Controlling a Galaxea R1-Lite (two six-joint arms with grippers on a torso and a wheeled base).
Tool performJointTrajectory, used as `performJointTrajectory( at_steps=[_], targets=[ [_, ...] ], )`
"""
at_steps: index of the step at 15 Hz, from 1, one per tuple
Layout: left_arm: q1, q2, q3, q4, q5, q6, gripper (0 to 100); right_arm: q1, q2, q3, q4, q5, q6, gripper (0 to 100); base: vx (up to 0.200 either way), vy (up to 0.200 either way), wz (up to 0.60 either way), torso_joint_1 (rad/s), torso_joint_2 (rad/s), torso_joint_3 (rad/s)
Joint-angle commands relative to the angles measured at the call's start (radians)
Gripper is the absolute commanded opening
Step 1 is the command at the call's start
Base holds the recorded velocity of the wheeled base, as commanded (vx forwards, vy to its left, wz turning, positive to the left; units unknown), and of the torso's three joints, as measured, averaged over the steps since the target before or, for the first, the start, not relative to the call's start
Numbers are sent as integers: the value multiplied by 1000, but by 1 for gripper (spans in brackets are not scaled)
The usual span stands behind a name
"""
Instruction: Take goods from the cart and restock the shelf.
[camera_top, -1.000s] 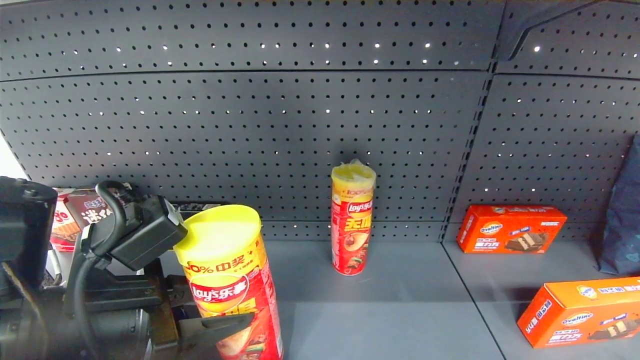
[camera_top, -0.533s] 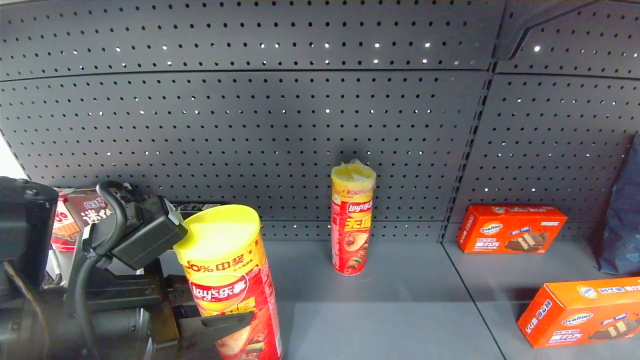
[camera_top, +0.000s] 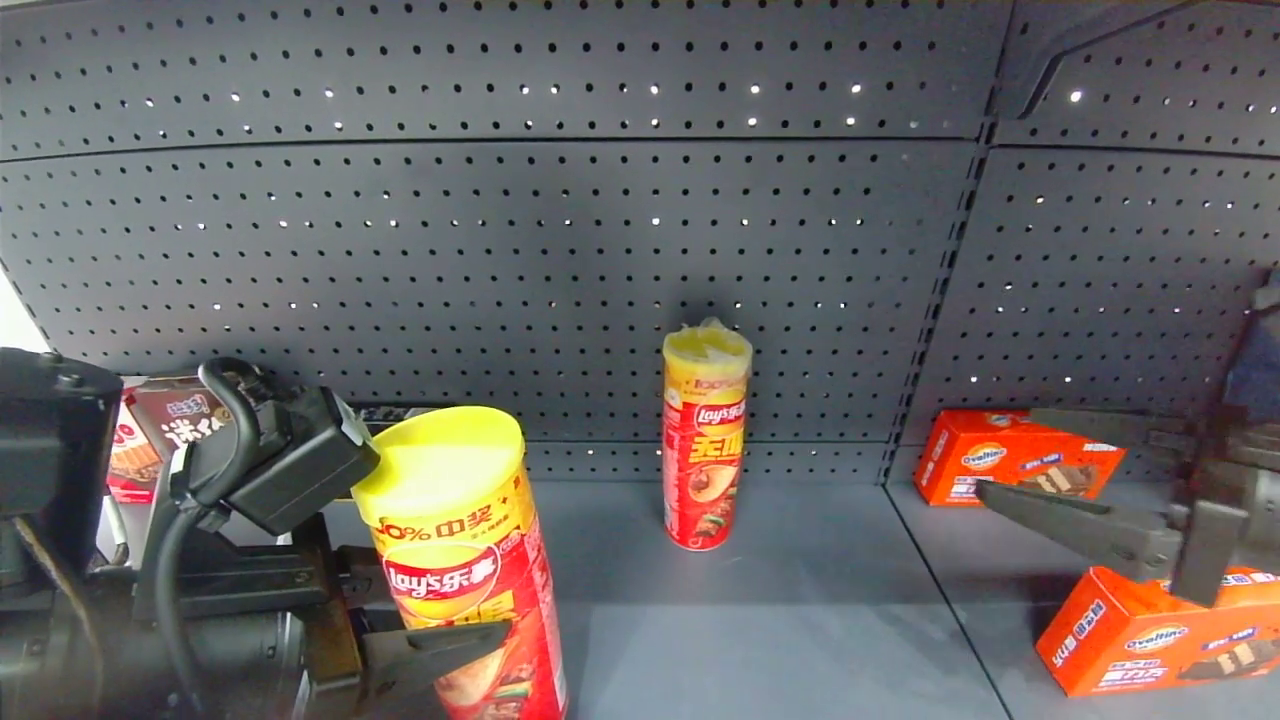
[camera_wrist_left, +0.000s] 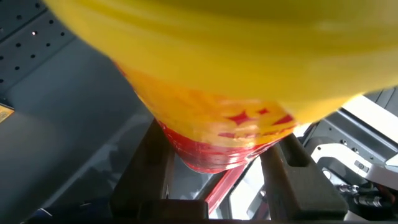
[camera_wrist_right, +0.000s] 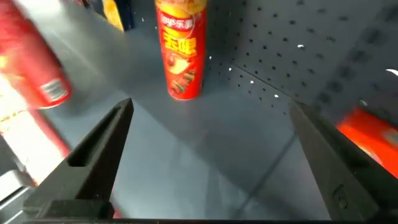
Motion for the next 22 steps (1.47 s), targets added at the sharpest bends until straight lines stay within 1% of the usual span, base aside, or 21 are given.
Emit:
performJointTrajectory(
  at_steps=[1, 4, 5, 7, 11, 12, 15, 17, 20, 22],
  targets=[
    [0, 3, -1, 0, 0, 0, 0, 22, 194, -75, -28, 1, -15, 100, 0, 0, 0, 0, 0, 0],
    [-1, 5, -13, 0, 0, 0, 0, 23, 319, -123, -45, 3, -73, 100, 0, 0, 0, 0, 0, 0],
    [-1, 11, -19, 0, 0, 0, 0, 29, 349, -140, -57, 4, -73, 100, 0, 0, 0, 0, 0, 0],
    [2, 17, -34, 1, 1, 0, 0, 37, 405, -163, -97, 64, -75, 100, 0, 0, 0, 0, 0, 0],
    [3, 19, -44, 1, 1, 0, 0, 58, 494, -203, -141, 119, -75, 100, 0, 0, 0, 0, 0, 0],
    [2, 19, -44, 1, 1, 0, 0, 58, 507, -204, -152, 159, -75, 100, 0, 0, 0, 0, 0, 0],
    [3, 19, -47, 0, 1, 0, 0, 57, 550, -207, -184, 175, -75, 100, 0, 0, 0, 0, 0, 0],
    [3, 19, -48, 0, 0, 0, 0, 60, 603, -233, -226, 221, -76, 100, 0, 0, 0, 0, 0, 0],
    [3, 19, -53, 0, 0, 0, 0, 63, 657, -266, -244, 236, -78, 100, 0, 0, 0, 0, 0, 0],
    [5, 19, -54, 0, 0, 0, 0, 65, 689, -282, -261, 267, -78, 100, 0, 0, 0, 0, 0, 0]
  ],
)
